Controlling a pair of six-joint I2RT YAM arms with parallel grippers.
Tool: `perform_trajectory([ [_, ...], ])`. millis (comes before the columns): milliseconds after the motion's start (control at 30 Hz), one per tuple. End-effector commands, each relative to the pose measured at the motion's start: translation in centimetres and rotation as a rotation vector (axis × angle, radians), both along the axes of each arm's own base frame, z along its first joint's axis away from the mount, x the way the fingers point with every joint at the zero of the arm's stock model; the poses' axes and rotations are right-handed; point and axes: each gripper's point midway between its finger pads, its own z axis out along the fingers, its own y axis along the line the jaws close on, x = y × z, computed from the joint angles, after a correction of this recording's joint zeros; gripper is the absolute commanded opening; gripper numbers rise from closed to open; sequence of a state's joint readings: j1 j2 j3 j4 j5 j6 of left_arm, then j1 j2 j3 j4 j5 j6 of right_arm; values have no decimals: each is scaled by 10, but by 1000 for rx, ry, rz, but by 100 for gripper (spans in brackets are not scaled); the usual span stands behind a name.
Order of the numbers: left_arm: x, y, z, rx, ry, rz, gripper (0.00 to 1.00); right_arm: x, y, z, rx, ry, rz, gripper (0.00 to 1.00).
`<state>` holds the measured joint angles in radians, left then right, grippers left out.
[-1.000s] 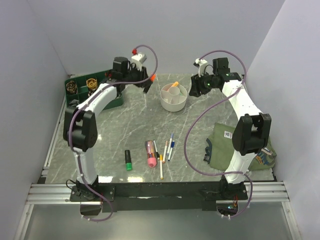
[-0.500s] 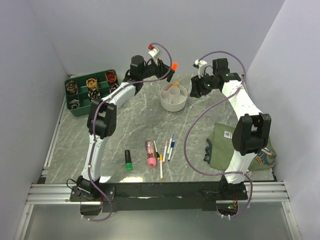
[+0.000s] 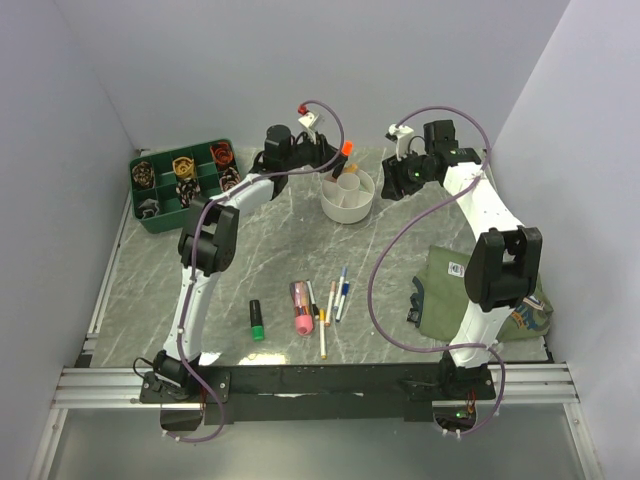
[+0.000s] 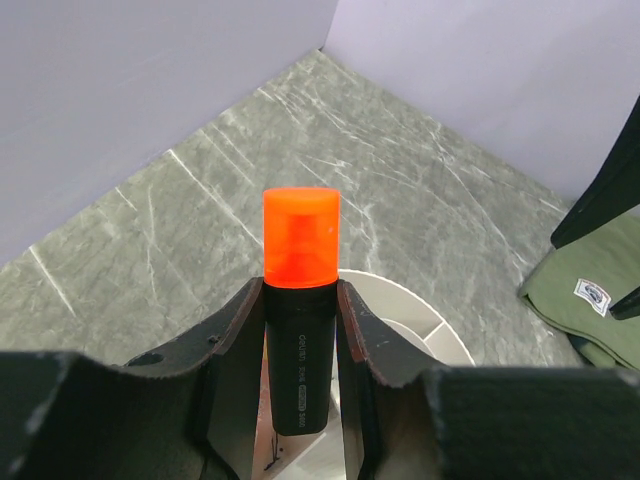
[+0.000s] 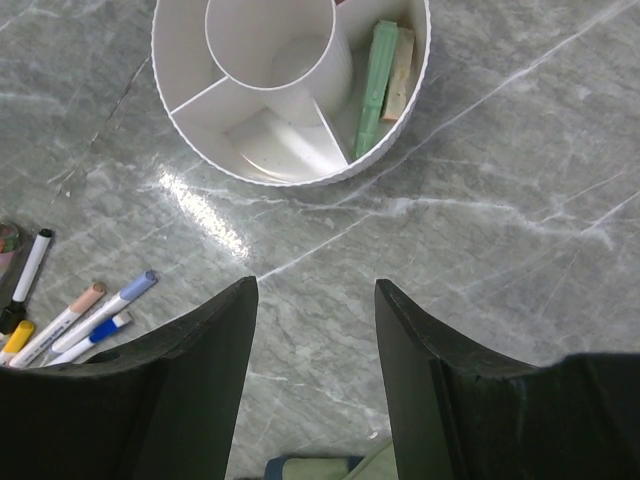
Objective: Sort the stationery into containers
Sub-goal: Place the pen in the storage box.
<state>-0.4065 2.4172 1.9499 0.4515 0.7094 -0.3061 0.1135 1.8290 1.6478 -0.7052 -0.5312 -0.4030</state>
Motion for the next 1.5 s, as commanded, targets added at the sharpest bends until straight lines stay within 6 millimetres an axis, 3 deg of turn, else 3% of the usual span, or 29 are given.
perform_trajectory([
  [0, 7, -3, 17, -31, -55, 20, 7, -1, 2, 16, 1, -43, 16, 59],
  [300, 11, -2, -2, 7, -37, 31, 11, 4, 6, 14, 20, -32, 13, 59],
  [400, 10, 2, -9, 6, -43, 31, 23, 4, 6, 11, 13, -28, 14, 59],
  [433, 9, 4, -7, 1, -46, 34, 35, 3, 6, 10, 9, -24, 15, 59],
  [500, 5, 11, -4, -19, -49, 42, 45, 0, 5, 5, 5, -9, 15, 59],
  [533, 0, 16, 24, -41, -83, 45, 49, -1, 4, 4, 4, -6, 16, 59],
  [567, -4, 20, 36, -46, -103, 48, 51, -3, 5, 3, 5, -3, 18, 59],
  [600, -11, 24, 32, -27, -87, 47, 53, -3, 7, 3, 7, -3, 20, 59],
  [633, -22, 29, 65, -17, -158, 36, 57, -4, 8, 2, 14, 2, 21, 59],
  [700, -37, 36, 73, 21, -172, 33, 58, -1, 12, 3, 30, 4, 19, 59],
  [733, -50, 43, 97, 41, -194, 39, 59, 1, 13, 3, 35, 3, 18, 59],
  [800, -59, 58, 98, 83, -154, 87, 59, 6, 19, 9, 53, -12, 25, 59],
  [833, -73, 70, 112, 115, -133, 111, 60, 8, 22, 12, 59, -19, 30, 59],
  [900, -87, 87, 103, 187, -60, 166, 62, 13, 25, 19, 72, -40, 41, 59],
  [933, -97, 100, 116, 228, -85, 199, 65, 14, 27, 20, 78, -43, 44, 59],
  [967, -116, 114, 85, 328, 54, 208, 67, 16, 28, 22, 80, -48, 50, 59],
  [1033, -135, 138, 69, 436, 158, 273, 74, 15, 29, 21, 84, -48, 71, 59],
  [1067, -157, 157, 40, 537, 295, 283, 74, 14, 30, 18, 83, -43, 78, 59],
  [1133, -181, 175, 8, 656, 430, 280, 74, 10, 31, 15, 86, -35, 97, 59],
  [1167, -209, 183, -12, 727, 556, 233, 74, 10, 32, 16, 88, -33, 101, 59],
  [1200, -223, 184, -24, 770, 610, 167, 71, 9, 32, 16, 92, -32, 104, 59],
  [1300, -263, 188, -24, 817, 535, -113, 68, 3, 34, 22, 105, -35, 126, 59],
  [1400, -269, 205, -8, 897, 84, -363, 71, -7, 34, 24, 97, -47, 159, 59],
  [1467, -274, 214, -8, 967, -102, -466, 72, -12, 32, 26, 83, -56, 172, 59],
])
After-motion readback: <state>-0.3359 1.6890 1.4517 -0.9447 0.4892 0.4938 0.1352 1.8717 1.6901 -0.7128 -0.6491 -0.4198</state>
